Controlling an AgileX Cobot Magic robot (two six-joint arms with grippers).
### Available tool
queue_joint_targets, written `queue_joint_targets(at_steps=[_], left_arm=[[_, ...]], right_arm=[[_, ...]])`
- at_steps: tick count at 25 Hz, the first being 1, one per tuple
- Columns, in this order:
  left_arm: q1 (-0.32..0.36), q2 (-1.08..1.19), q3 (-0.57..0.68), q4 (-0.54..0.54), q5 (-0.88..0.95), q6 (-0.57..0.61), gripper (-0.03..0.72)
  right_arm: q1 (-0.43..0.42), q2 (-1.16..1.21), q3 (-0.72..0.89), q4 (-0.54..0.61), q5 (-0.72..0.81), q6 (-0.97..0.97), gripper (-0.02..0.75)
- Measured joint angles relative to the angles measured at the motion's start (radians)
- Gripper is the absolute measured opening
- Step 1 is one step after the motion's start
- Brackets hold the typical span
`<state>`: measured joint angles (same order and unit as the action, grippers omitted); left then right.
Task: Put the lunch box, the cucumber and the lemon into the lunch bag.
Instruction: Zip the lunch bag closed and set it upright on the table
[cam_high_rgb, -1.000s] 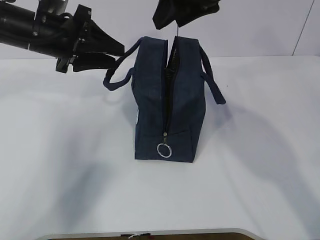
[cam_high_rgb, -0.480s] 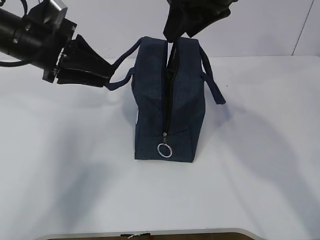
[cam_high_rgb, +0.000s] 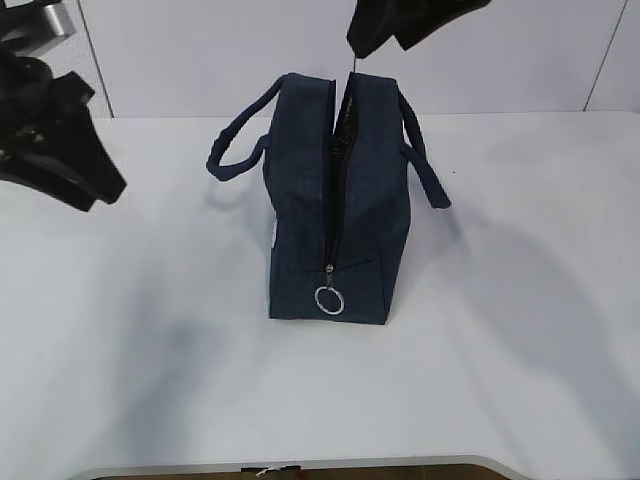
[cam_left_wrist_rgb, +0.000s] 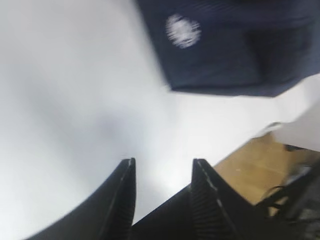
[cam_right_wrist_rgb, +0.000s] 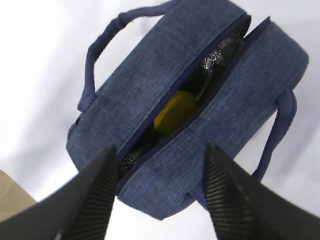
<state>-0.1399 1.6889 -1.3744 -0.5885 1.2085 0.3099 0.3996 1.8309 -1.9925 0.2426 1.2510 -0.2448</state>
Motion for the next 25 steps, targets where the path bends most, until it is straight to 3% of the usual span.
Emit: queue_joint_targets(at_steps=[5,14,21,25], left_arm=[[0.0,-0.072,0.0,0.192,0.01,-0.123,0.267],[0.0,-0.248,0.0,0.23,0.02,-0.146,0.258],[0.0,-0.369,0.0,0.22,0.03,-0.147,0.253],[0.0,-0.403,0.0,0.19,0.037,-0.157,0.253]], right_arm=[[0.0,-0.077,0.039,-0.002,0.0,0.031,0.441],[0.0,-0.272,0.266,-0.002,-0.007,0.017,0.441],[0.0,-0.522,0.631,0.001,-0.266,-0.107,0.441],[0.0,-0.661,0.846,0.071,-0.44,-0.221,0.441]])
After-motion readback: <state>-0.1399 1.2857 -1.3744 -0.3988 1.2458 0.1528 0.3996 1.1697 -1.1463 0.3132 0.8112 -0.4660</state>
